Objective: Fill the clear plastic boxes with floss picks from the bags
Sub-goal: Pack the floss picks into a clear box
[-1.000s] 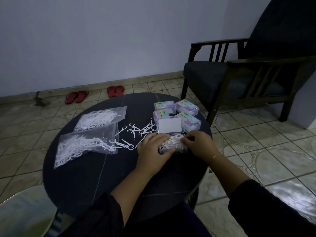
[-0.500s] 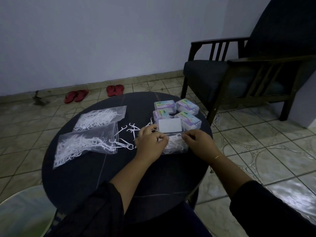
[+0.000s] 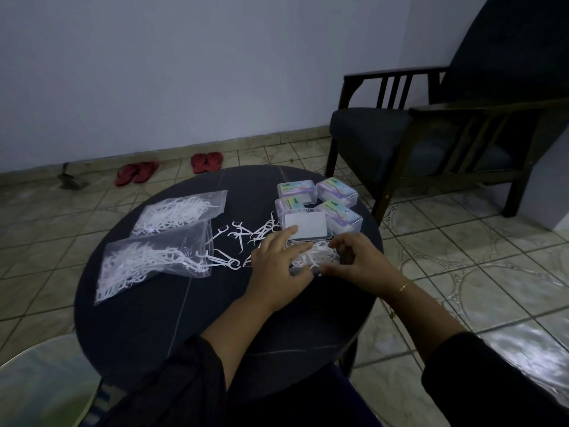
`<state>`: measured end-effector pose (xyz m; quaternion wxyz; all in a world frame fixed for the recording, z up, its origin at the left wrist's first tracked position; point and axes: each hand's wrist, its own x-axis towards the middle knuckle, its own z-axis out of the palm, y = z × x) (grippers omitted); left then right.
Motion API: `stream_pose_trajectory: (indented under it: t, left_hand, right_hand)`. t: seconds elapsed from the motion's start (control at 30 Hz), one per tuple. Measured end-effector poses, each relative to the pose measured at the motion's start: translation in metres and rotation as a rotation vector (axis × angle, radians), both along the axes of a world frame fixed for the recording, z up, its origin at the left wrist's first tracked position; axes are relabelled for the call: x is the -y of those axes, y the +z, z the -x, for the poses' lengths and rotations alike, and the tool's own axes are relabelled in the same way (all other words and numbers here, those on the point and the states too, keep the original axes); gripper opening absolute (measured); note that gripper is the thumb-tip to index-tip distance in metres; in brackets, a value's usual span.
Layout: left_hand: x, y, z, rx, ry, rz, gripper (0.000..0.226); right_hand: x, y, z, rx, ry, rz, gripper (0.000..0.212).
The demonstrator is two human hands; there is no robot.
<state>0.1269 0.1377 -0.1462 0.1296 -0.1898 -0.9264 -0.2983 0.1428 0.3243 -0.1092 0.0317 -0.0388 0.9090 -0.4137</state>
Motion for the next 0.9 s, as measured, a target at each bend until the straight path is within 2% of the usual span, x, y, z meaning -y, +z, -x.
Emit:
stream_pose_trajectory:
  t: [0.07, 0.13, 0.3, 0.53, 0.9]
  left_hand:
    - [0.0, -0.001, 0.0, 0.006, -0.005, 0.032, 0.067]
    - [-0.001, -0.001, 0.001, 0.031, -0.015, 0.06, 0.065]
    - [-0.001, -0.004, 0.001, 0.048, -0.105, 0.094, 0.049]
    - [-0.002, -0.003, -0.003, 0.03, -0.135, 0.077, 0.053]
    - [-0.001, -0.005, -0.004, 0.045, -0.142, 0.029, 0.048]
  right_hand:
    - [0.004, 0.0, 0.0, -0.019, 0.015, -0.083, 0.062]
    - [0.007, 0.0, 0.001, -0.042, 0.028, -0.137, 0.063]
    - [0.008, 0.004, 0.004, -0.069, 0.026, -0.157, 0.052]
    - [0.008, -0.003, 0.013, -0.097, -0.029, -0.163, 0.035]
    - [0.012, -0.005, 0.016, -0.063, -0.099, -0.115, 0.025]
